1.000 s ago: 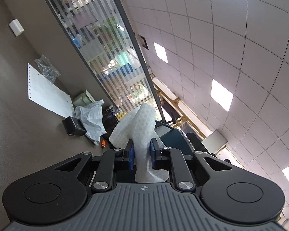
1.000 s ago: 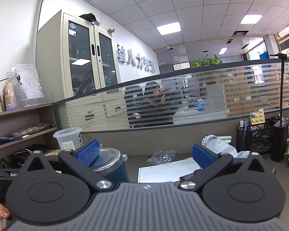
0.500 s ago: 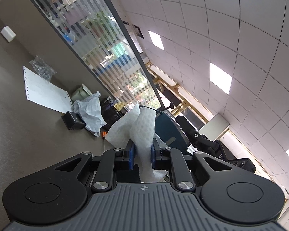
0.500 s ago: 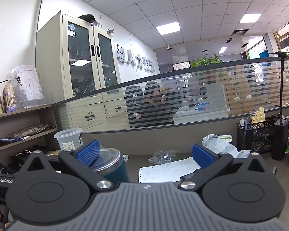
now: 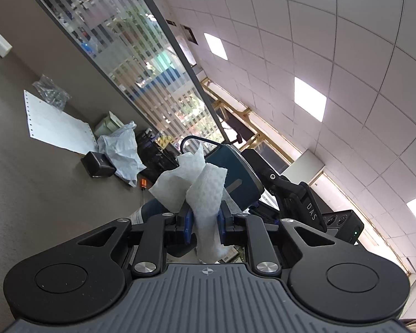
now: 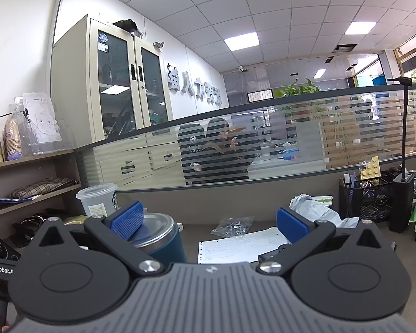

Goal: Clean container
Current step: 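Wipe the bottle's lid edge with the left gripper while the right gripper holds it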

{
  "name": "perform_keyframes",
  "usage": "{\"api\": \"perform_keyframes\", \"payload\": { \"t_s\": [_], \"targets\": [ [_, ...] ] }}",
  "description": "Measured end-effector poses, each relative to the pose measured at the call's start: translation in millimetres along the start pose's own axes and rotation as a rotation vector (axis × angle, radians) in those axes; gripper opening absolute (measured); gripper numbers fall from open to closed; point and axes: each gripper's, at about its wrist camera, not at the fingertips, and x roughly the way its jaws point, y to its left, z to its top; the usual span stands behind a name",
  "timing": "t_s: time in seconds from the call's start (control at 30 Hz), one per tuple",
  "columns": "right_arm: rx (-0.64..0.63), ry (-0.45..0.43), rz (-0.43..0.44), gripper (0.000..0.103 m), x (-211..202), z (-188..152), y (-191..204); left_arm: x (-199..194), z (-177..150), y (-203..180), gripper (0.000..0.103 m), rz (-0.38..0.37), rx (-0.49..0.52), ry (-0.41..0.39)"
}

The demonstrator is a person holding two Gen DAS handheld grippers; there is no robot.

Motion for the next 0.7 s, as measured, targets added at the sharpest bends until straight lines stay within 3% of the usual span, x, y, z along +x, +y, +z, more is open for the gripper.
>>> {"api": "perform_keyframes", "payload": {
  "t_s": [0.23, 0.7],
  "targets": [
    [0.002, 0.000, 0.004, 0.103, 1.4, 1.8, -1.3, 0.3, -0.2, -1.7, 0.023, -0.004, 0.029, 0.026],
    [0.005, -0.001, 0.013, 0.103, 2.1, 0.3, -2.7, 1.2, 16.8, 16.6, 0.014, 0.016, -0.018, -0.054]
  ]
}}
